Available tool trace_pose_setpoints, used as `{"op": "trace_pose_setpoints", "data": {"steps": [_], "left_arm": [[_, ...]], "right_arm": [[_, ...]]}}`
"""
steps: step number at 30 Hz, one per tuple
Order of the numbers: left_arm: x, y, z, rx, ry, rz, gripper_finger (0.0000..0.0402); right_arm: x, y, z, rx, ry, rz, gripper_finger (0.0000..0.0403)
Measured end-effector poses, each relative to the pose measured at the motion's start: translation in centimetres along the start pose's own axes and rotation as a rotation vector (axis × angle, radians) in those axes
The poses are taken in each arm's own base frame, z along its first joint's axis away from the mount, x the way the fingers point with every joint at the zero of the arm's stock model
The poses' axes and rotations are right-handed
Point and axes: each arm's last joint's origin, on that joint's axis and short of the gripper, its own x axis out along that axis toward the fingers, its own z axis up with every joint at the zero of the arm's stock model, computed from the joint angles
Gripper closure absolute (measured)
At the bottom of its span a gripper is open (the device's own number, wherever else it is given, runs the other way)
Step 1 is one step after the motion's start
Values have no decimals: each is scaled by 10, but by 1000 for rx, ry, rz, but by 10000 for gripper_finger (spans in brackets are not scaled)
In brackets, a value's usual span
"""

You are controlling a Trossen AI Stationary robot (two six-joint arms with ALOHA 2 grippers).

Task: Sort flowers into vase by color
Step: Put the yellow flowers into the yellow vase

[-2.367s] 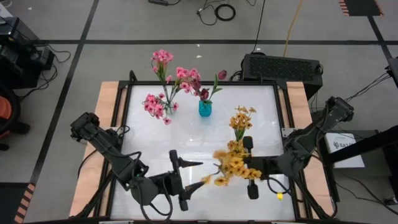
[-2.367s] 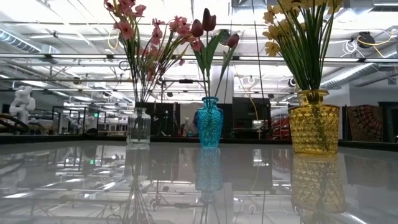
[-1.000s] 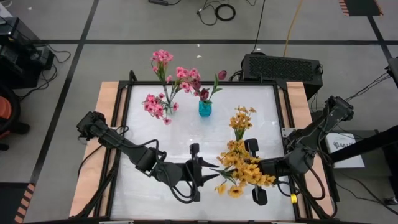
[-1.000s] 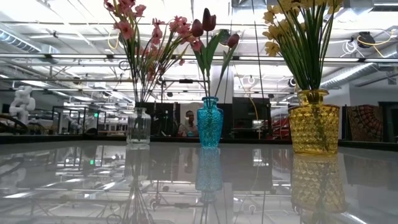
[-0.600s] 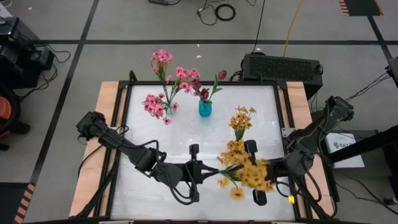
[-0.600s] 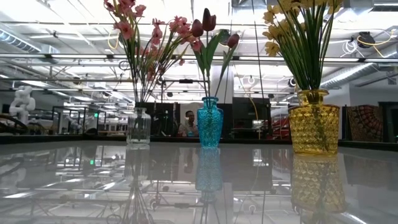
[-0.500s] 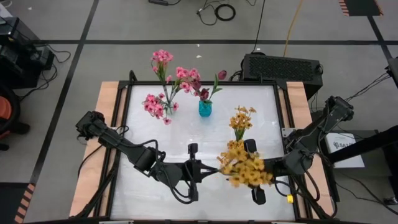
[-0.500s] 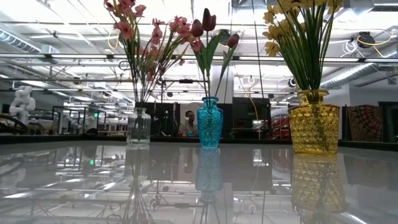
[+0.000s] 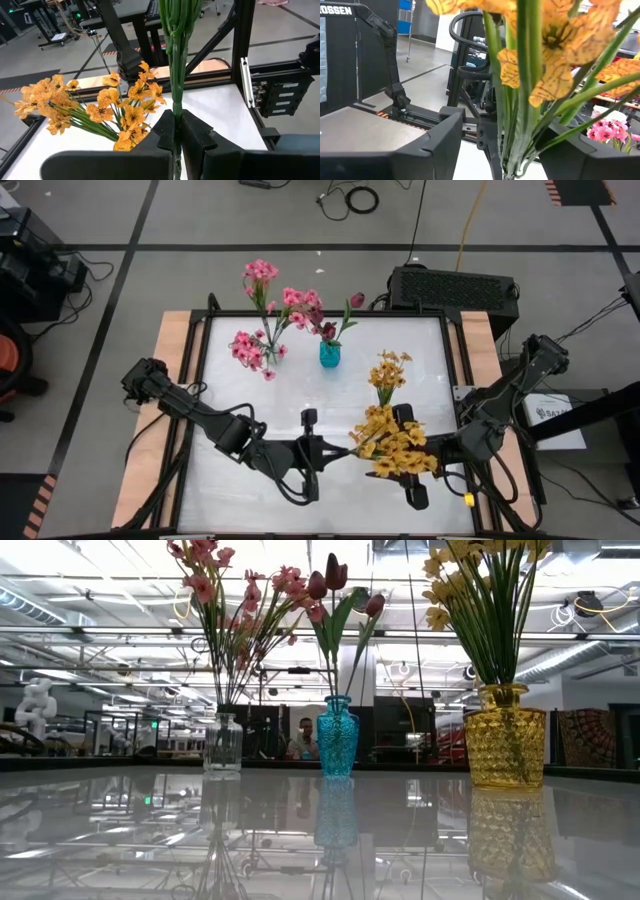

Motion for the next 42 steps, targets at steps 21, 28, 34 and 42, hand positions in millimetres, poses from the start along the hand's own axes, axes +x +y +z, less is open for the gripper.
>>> {"op": "trace_pose_setpoints", "data": {"steps": [21,28,34,42], "left_arm": [[-4,1,2,-1,-3,-8,384],[-4,1,2,-1,-2,-8,380],[-4,0,2,0,-1,-28,379],[-4,-1,2,0,0,-61,378]], "right_arm": [[0,0,2,-41,-20,-1,179],[0,1,3,-44,-31,35,179],[0,1,5,-36,-59,62,179],[0,1,5,-57,-61,64,201]]}}
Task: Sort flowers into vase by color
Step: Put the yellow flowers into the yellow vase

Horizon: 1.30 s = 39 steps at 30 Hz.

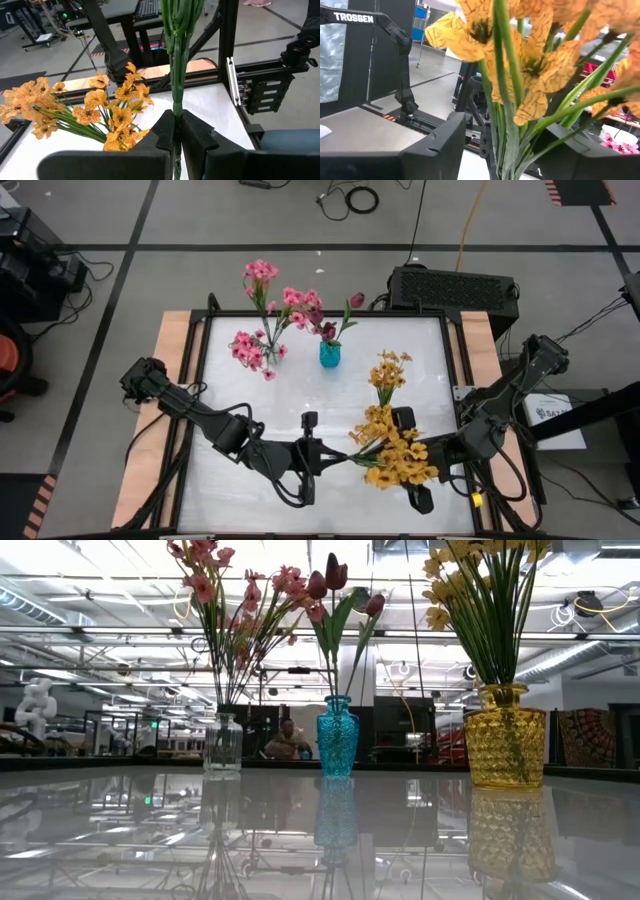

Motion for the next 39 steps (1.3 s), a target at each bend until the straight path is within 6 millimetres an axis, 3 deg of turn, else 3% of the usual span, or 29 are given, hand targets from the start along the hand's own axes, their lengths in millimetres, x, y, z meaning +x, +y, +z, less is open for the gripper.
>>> {"op": "trace_pose_setpoints", "data": {"steps": [16,30,39], "left_arm": [[-1,-3,0,0,0,-37,367],[-11,-21,-5,-9,36,-61,178],[-35,-28,2,3,7,17,157]], "right_arm": [[0,0,0,2,3,0,388],[-5,-1,0,-7,39,-37,399],[-46,-6,20,7,69,-46,399]]}}
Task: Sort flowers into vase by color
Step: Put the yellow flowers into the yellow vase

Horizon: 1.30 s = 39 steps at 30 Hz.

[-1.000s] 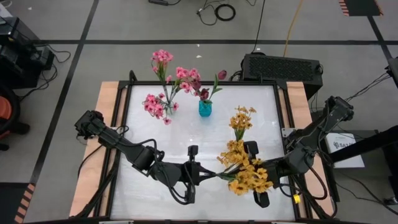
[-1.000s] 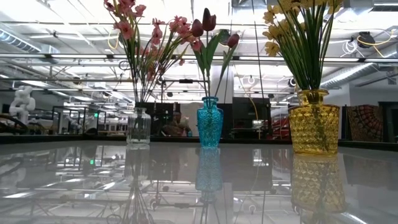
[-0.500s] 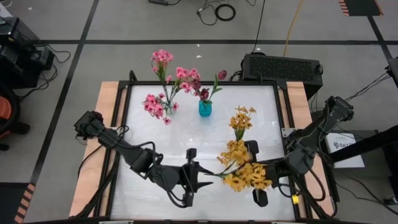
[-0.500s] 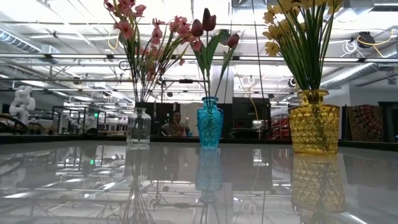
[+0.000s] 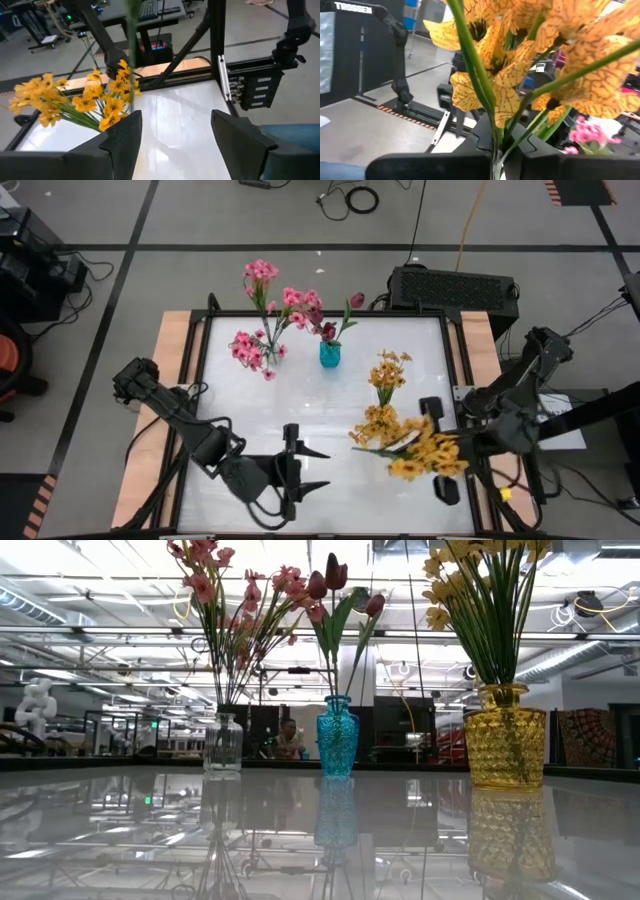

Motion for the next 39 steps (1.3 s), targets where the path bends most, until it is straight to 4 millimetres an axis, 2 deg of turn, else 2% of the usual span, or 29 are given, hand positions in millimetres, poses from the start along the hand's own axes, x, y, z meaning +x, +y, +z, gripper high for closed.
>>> {"op": "trace_pose_setpoints", "data": {"steps": [5,11,19,23,31,35,39], "left_arm": [[-11,-6,1,22,1,16,157],[-8,-2,-3,62,37,39,157],[-3,9,-9,45,89,98,162],[-2,9,-8,44,89,100,193],[-9,11,-5,40,83,95,290],[-10,11,-6,49,94,93,325],[-10,11,-6,50,94,93,349]], "right_arm": [[-33,-11,9,80,27,-6,399],[-70,-21,11,157,80,-70,399],[-102,-27,8,187,114,-151,399],[-109,-25,5,177,128,-177,399],[-118,-21,-8,211,171,-169,399],[-123,-23,-20,232,206,-201,399],[-126,-25,-40,232,218,-282,399]]}}
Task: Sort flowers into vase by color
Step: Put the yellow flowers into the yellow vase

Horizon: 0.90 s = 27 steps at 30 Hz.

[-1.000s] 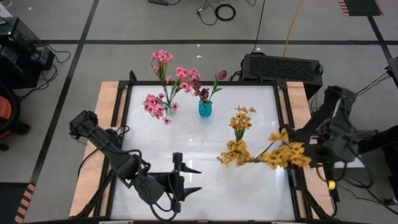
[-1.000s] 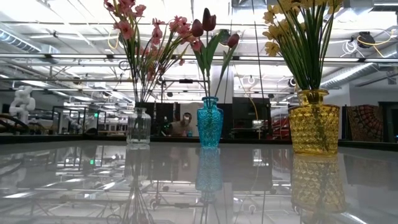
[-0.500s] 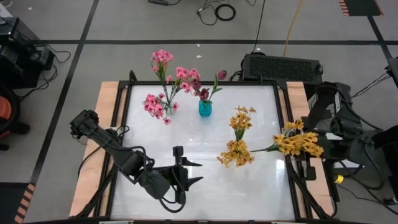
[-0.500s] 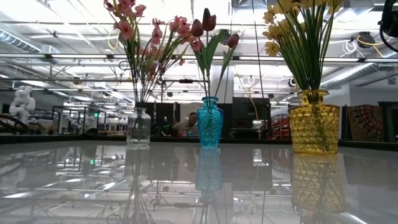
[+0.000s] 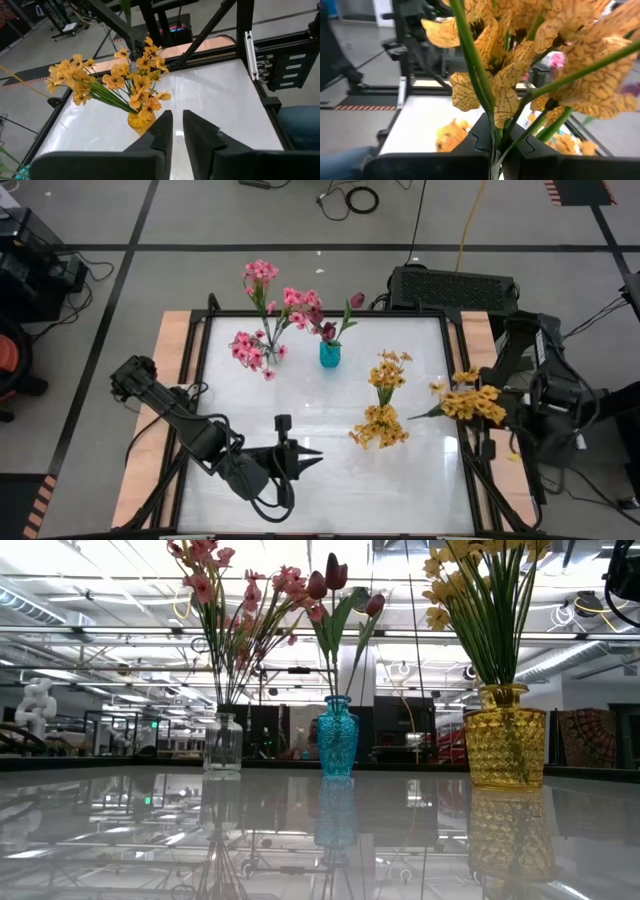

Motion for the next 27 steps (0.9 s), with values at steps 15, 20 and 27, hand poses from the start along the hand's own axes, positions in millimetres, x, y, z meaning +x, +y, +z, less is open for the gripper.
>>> {"op": "trace_pose_setpoints", "data": {"steps": [15,20,27], "left_arm": [[5,7,0,-8,8,5,371],[10,12,0,-14,17,-4,371],[15,18,-1,-15,34,-10,371]], "right_arm": [[21,-13,-82,132,-48,-194,399],[24,-15,-88,148,-46,-211,399],[21,-19,-77,149,-17,-171,399]]}}
